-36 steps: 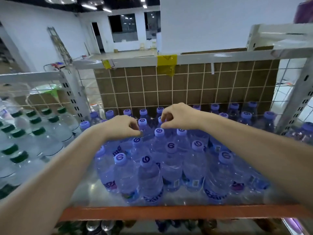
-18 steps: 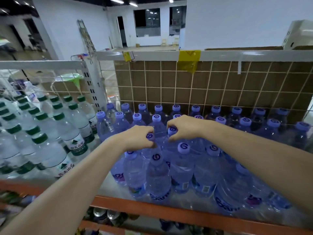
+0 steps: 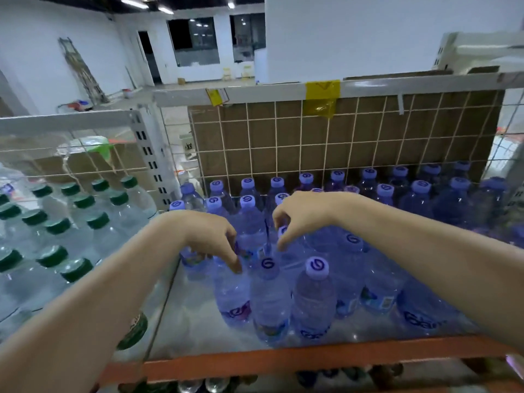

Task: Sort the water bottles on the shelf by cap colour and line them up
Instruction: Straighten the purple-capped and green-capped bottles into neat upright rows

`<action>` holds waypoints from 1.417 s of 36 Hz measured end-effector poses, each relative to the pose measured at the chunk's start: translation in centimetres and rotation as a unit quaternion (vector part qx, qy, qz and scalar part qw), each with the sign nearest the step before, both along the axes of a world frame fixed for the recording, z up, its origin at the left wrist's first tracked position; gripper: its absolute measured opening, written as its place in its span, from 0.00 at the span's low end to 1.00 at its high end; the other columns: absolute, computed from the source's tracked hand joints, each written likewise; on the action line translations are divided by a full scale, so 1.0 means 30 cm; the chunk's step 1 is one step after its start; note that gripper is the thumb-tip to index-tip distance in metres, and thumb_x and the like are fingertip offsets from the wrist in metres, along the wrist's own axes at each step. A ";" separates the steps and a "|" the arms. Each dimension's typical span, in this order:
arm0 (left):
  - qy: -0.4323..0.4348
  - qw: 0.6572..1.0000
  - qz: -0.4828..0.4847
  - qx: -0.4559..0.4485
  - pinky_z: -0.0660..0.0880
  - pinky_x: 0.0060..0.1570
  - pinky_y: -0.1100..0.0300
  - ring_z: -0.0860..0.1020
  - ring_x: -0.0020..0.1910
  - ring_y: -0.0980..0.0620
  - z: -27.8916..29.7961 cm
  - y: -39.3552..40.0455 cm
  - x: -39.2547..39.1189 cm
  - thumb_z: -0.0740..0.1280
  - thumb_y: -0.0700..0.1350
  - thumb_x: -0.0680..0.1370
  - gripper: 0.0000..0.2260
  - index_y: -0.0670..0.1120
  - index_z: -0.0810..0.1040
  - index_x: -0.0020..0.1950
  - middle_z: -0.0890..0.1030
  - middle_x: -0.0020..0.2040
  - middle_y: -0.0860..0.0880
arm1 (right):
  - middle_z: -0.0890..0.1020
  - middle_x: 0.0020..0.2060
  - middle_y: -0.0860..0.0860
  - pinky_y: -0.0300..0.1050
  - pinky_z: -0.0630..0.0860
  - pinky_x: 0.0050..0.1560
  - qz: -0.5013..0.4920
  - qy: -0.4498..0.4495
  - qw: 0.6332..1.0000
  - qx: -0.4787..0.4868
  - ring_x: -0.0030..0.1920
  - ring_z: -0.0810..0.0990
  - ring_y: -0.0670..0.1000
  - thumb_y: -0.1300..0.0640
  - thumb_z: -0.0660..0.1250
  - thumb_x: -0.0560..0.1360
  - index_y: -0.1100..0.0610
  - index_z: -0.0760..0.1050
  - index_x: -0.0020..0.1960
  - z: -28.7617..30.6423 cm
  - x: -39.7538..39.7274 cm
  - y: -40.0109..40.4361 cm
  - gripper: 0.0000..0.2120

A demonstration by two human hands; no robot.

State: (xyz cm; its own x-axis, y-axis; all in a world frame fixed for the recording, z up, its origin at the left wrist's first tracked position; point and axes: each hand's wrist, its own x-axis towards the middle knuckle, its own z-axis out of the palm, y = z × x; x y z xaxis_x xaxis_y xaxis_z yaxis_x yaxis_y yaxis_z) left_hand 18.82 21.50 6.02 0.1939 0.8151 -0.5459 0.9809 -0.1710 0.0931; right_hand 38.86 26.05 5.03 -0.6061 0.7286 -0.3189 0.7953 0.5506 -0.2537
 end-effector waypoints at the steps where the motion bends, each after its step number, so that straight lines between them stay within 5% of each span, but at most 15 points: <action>1: 0.000 1.000 -0.011 0.000 0.74 0.38 0.58 0.77 0.34 0.49 -0.006 -0.001 -0.011 0.74 0.59 0.68 0.19 0.46 0.77 0.48 0.80 0.38 0.47 | 0.82 0.36 0.52 0.39 0.71 0.32 -0.012 -0.021 1.000 -0.002 0.32 0.80 0.49 0.43 0.74 0.69 0.59 0.77 0.49 -0.008 -0.007 -0.005 0.20; 9: -0.090 0.988 -0.078 0.101 0.74 0.36 0.53 0.74 0.30 0.52 -0.039 -0.008 -0.107 0.71 0.48 0.72 0.12 0.47 0.69 0.36 0.74 0.35 0.48 | 0.82 0.30 0.55 0.43 0.74 0.36 -0.069 -0.014 0.998 0.000 0.28 0.81 0.48 0.51 0.73 0.72 0.58 0.70 0.41 -0.005 -0.076 -0.039 0.15; 13: -0.083 0.988 -0.089 0.098 0.73 0.41 0.54 0.74 0.37 0.54 -0.025 -0.011 -0.181 0.71 0.47 0.72 0.09 0.49 0.71 0.39 0.73 0.38 0.52 | 0.79 0.27 0.52 0.43 0.72 0.34 -0.070 -0.008 0.997 0.023 0.30 0.81 0.49 0.50 0.73 0.72 0.57 0.71 0.42 0.004 -0.128 -0.034 0.13; 17: -0.081 0.987 -0.084 0.114 0.65 0.35 0.62 0.70 0.36 0.59 -0.026 -0.001 -0.251 0.71 0.46 0.72 0.07 0.50 0.74 0.44 0.71 0.39 0.55 | 0.78 0.28 0.51 0.40 0.70 0.31 -0.073 0.009 0.997 0.023 0.30 0.78 0.49 0.50 0.71 0.73 0.58 0.74 0.48 0.027 -0.182 -0.033 0.13; 26: -0.069 0.986 -0.028 0.149 0.66 0.35 0.61 0.69 0.36 0.54 -0.025 0.041 -0.367 0.69 0.41 0.71 0.07 0.45 0.76 0.48 0.73 0.39 0.51 | 0.80 0.36 0.53 0.44 0.75 0.37 -0.033 0.046 0.998 -0.005 0.33 0.79 0.49 0.52 0.71 0.73 0.59 0.74 0.52 -0.003 -0.346 -0.018 0.14; 32: -0.072 0.985 -0.028 0.152 0.70 0.40 0.59 0.73 0.42 0.51 -0.036 0.057 -0.380 0.69 0.42 0.73 0.08 0.46 0.77 0.51 0.78 0.46 0.47 | 0.78 0.31 0.52 0.44 0.72 0.34 -0.021 0.032 0.999 0.035 0.34 0.81 0.53 0.52 0.70 0.74 0.58 0.70 0.47 -0.030 -0.427 -0.003 0.11; 36: -0.092 0.984 -0.030 0.151 0.69 0.36 0.63 0.71 0.35 0.58 -0.041 0.067 -0.373 0.70 0.43 0.74 0.09 0.45 0.77 0.52 0.75 0.42 0.51 | 0.82 0.34 0.57 0.47 0.75 0.35 -0.022 0.026 0.998 0.043 0.36 0.83 0.56 0.51 0.70 0.75 0.63 0.73 0.51 -0.037 -0.454 0.011 0.15; 41: -0.105 0.987 -0.008 0.120 0.77 0.37 0.59 0.74 0.33 0.54 -0.036 0.076 -0.374 0.70 0.42 0.73 0.10 0.42 0.76 0.52 0.75 0.42 0.48 | 0.83 0.41 0.59 0.45 0.74 0.34 -0.030 0.027 0.999 0.030 0.38 0.84 0.56 0.50 0.70 0.75 0.60 0.72 0.53 -0.048 -0.457 0.018 0.16; 47: -0.039 0.995 -0.024 0.090 0.73 0.38 0.57 0.75 0.35 0.51 -0.022 0.084 -0.358 0.69 0.48 0.74 0.12 0.43 0.75 0.53 0.76 0.42 0.47 | 0.80 0.47 0.54 0.42 0.76 0.33 -0.049 0.034 0.997 -0.039 0.39 0.84 0.51 0.46 0.71 0.73 0.52 0.70 0.59 -0.008 -0.418 0.026 0.20; 51: 0.012 0.984 -0.051 0.170 0.70 0.40 0.57 0.74 0.42 0.47 0.015 0.085 -0.327 0.66 0.52 0.76 0.16 0.39 0.76 0.52 0.78 0.45 0.44 | 0.79 0.49 0.51 0.38 0.75 0.32 -0.092 0.086 0.992 -0.010 0.38 0.84 0.48 0.46 0.70 0.74 0.51 0.73 0.60 0.055 -0.325 0.033 0.17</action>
State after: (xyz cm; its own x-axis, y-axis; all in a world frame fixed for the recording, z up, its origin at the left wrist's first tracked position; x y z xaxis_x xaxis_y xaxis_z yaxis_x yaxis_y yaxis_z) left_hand 9.00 24.06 6.48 0.2738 0.9288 -0.2499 0.9584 -0.2851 -0.0097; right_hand 29.11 27.03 6.69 -0.5109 0.8263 -0.2373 0.8256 0.3946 -0.4032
